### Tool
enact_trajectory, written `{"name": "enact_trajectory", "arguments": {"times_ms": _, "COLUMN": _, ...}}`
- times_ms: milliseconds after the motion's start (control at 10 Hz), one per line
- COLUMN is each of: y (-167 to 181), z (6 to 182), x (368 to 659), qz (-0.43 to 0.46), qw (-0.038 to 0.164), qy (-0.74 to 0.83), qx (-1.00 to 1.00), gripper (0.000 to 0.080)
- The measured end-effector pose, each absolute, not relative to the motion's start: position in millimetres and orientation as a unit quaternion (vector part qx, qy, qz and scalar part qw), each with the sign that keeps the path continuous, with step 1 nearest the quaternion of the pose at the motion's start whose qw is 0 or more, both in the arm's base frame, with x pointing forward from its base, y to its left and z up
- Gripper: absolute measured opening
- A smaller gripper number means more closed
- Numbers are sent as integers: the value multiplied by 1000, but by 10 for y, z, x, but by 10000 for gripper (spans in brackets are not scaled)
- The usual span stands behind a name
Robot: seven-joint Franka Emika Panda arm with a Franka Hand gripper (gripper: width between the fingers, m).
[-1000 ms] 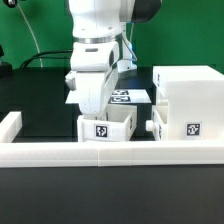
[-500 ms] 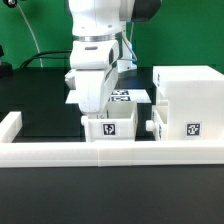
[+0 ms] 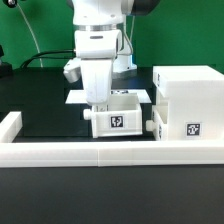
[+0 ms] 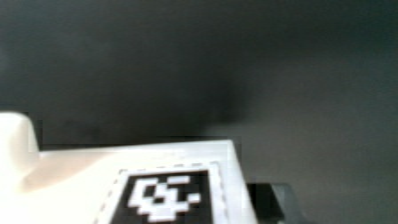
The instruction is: Assemble drawer
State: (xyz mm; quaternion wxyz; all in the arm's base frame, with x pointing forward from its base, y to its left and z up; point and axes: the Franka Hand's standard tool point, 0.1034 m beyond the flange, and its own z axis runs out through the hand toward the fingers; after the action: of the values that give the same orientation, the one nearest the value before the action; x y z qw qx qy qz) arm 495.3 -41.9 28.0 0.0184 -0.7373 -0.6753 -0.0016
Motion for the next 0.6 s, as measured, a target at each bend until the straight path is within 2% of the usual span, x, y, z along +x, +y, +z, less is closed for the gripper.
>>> {"name": "enact_trajectory", "arguments": {"times_ms": 200, "y": -408, "z": 409, "x": 5081, "qz": 0, "qw": 14, "qy": -680, "qx": -733, "gripper": 77}}
{"name": "enact_trajectory", "arguments": {"times_ms": 600, "y": -409, "z": 386, "x": 5080, "qz": 2, "qw": 16, "qy": -683, "qx": -730, "gripper": 77}}
